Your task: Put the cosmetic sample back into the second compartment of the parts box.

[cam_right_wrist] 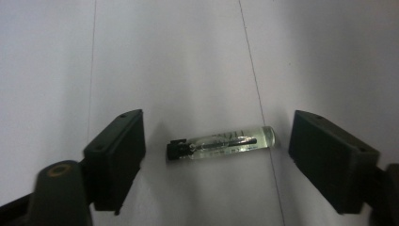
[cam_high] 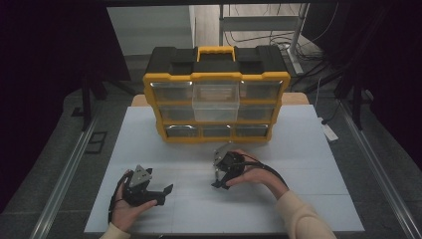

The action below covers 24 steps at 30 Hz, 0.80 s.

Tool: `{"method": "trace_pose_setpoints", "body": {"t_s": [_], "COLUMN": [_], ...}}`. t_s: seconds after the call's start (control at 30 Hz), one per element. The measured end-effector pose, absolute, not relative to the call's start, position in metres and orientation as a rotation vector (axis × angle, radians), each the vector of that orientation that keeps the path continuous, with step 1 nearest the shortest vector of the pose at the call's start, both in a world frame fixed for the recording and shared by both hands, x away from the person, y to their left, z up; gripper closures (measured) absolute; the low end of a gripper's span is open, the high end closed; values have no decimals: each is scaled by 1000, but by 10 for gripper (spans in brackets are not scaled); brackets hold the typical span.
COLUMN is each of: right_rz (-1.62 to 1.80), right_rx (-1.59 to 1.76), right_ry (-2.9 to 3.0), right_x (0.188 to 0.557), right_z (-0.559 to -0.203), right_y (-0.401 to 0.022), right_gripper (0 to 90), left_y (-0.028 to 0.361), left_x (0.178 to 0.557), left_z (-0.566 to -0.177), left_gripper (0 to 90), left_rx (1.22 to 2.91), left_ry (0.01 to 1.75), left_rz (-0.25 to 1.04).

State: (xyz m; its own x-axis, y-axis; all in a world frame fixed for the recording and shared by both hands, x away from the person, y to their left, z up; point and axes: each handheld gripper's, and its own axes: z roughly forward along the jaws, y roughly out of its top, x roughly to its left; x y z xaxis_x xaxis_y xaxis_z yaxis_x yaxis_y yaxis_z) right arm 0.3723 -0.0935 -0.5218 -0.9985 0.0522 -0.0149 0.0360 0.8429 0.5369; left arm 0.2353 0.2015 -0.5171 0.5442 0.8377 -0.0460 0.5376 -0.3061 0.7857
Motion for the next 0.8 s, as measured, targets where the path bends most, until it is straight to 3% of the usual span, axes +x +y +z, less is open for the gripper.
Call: {"method": "trace_pose_setpoints", "body": {"t_s": [0.23, 0.8], "right_rz": [894, 889], "right_rx": [52, -3], "right_ry": [2979, 2989], "right_x": [375, 375], "right_z": [-521, -519], "right_y": [-97, -96], "right_gripper": [327, 402], "left_y": [201, 201], "left_x": [236, 235], "left_z": [-517, -517], "left_gripper": [62, 62], "left_rx": [1994, 1995], "left_ry": [1111, 1110], "left_rz": [482, 483]}}
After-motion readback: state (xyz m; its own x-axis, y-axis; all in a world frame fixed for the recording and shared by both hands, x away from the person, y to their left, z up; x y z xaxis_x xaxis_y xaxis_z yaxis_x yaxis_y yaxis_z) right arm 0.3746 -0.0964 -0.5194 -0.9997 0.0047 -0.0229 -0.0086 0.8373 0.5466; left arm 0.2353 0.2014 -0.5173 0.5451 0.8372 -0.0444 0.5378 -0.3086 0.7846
